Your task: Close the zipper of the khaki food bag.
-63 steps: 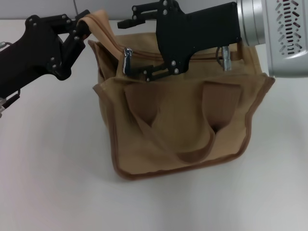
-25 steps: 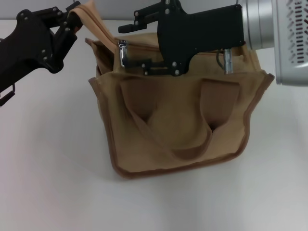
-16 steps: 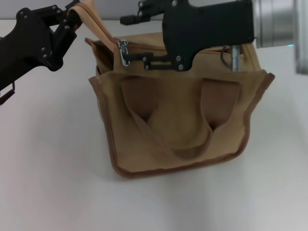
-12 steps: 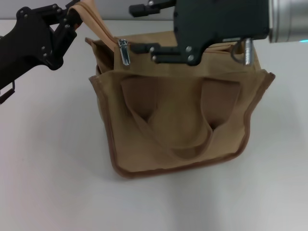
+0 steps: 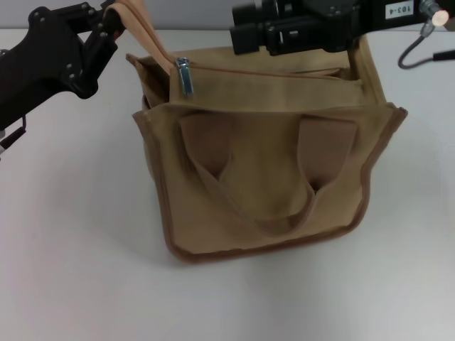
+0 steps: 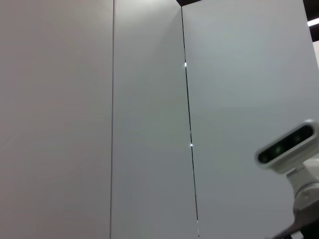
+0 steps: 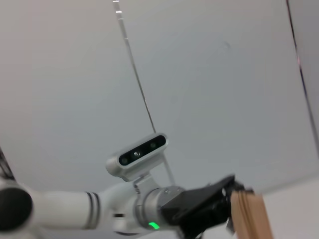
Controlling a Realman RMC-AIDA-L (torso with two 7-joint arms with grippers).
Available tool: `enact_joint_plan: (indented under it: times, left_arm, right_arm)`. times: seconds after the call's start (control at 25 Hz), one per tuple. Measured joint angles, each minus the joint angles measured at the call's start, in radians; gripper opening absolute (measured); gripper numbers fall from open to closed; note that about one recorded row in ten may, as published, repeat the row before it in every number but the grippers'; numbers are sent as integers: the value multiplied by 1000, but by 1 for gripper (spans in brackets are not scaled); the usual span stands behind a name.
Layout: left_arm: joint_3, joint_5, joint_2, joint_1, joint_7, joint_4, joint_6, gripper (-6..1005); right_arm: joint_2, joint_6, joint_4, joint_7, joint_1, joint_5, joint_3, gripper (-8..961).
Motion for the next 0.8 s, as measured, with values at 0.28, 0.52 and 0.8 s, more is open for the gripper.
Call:
enact_joint_plan:
  times: [0.28,0.52,0.8]
  left_arm:
    - [-1,0,-2,0,3,0,3,33]
    - [8,0,-3,-1,5,0,2,33]
    - [11,1,-4,-1,23,-28,-2,33]
  right_arm:
    - [-51,-18,282,138,92,-5,-1,507]
    - [-40,18,344,197,125,-27,-8,507]
    - [-22,66,389,223,141,-77,-12,507]
